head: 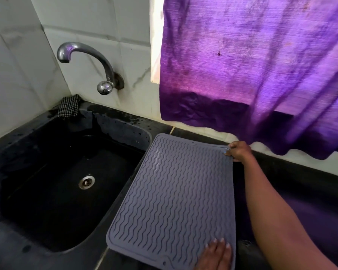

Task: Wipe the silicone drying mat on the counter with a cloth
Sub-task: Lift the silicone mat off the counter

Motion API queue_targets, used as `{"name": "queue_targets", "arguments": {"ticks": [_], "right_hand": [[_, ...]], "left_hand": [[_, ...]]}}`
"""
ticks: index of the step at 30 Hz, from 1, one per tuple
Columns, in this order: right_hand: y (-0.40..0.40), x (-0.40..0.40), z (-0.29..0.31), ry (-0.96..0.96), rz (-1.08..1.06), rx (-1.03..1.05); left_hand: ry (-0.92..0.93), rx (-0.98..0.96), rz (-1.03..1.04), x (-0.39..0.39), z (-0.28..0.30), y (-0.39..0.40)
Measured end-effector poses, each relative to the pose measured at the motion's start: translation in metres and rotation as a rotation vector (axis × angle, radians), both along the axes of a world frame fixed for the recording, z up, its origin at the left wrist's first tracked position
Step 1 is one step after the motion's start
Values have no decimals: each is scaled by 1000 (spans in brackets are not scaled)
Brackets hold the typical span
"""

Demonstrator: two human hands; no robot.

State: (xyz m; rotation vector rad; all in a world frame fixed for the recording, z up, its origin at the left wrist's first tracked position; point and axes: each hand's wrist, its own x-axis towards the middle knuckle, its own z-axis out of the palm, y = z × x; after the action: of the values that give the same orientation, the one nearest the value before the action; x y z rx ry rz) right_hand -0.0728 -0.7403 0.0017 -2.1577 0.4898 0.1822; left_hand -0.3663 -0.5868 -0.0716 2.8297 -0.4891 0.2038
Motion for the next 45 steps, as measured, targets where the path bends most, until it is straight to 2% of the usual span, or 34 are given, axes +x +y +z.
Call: {"name": "queue_targets", "arguments": {"ticks": [1,2,3,5,7,9,10,13,15,17,20,22,25,27,31,35,39,45], "right_hand": [[2,-3,-1,-21,-11,-60],[3,-7,0,-36,-20,-132],[5,-11,2,-44,-23,-211],[12,-23,8,-33,0,-405],[19,-39,12,-63,47,-560],[24,-62,8,-97,67,-579],[26,-79,6,-102,59,-564],[31,-144,-1,-49,-49,-484],[31,-186,-5,25,-119,-442],[34,-221,-3,147,-106,-409],[48,-263,8,306,-32,-251],[59,-283,13,344,-13,-187],[67,-302,19,397,-1,-254],[64,-306,20,415,-32,-224],[59,-305,6,331,-159,125],[51,-309,-1,287,-228,288],[55,-317,-6,262,-255,359],[69,-327,-19,244,-299,283]], "left_hand": [[-81,-63,-40,3,-8,4],[-86,-97,-76,2,-10,8],[-236,-63,-110,2,-16,14],[-381,144,-142,0,-15,24],[-253,246,-191,-4,5,35],[-64,87,-249,-6,19,47],[-79,-66,-229,-12,22,60],[-137,-362,132,-5,45,120],[-37,-377,390,0,60,162],[170,-331,599,-1,70,189],[401,-250,735,0,74,205],[508,-225,762,6,75,211],[636,-332,780,19,76,222],[704,-466,754,24,75,228],[756,-912,722,22,71,232],[709,-1125,735,19,80,232],[673,-1153,744,22,92,237],[758,-1094,765,14,76,245]]}}
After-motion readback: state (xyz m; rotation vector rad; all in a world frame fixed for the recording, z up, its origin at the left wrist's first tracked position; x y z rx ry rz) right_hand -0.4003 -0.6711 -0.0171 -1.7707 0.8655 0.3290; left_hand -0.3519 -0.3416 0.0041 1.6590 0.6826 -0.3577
